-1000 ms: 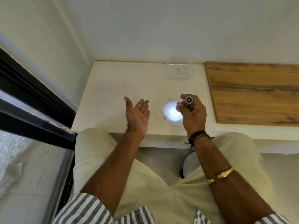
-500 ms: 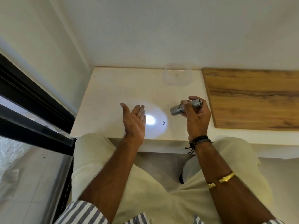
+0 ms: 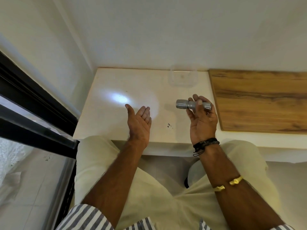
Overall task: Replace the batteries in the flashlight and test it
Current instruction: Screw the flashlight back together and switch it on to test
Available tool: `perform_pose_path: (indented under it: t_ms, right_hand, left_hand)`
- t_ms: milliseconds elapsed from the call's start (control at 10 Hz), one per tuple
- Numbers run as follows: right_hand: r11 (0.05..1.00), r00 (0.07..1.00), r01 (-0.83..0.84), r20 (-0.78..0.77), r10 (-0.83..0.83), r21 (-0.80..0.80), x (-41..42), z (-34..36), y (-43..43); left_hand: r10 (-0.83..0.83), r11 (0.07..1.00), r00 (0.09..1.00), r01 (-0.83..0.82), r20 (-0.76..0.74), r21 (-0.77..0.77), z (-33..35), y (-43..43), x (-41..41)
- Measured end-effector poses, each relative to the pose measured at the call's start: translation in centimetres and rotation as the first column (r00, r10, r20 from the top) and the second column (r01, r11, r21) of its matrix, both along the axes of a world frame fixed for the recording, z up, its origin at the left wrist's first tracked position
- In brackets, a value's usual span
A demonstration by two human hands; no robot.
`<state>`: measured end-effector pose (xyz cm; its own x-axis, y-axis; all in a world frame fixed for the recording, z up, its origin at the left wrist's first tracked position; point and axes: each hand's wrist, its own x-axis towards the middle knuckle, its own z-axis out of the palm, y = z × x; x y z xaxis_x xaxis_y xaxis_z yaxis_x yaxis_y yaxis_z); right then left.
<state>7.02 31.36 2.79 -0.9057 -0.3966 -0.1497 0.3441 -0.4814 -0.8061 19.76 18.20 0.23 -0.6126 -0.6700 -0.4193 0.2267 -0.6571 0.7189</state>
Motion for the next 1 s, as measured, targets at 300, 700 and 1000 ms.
perform_pose_path:
  t_ms: [300,700,1000]
  right_hand:
    - [0.955,0.883,0.006,0.45,0.134,-0.295,-0.9,-0.8,0.3]
    - [0.882,0.849,-0.033,0.452,0.273,-0.471,-0.1,-0.2,0.8]
    - [0.894,0.849,-0.024,0.463,0.255,-0.448,0.0,-0.2,0.5]
  left_hand:
    - [-0.108,0.991,0.992,0.113,-0.071,0.071,0.4,0.8,-0.3]
    - [-0.177,0.98,0.982,0.183,-0.068,0.082,0.3,1.2,-0.3]
    - [-0.159,0.984,0.985,0.164,-0.064,0.075,0.2,1.3,-0.4]
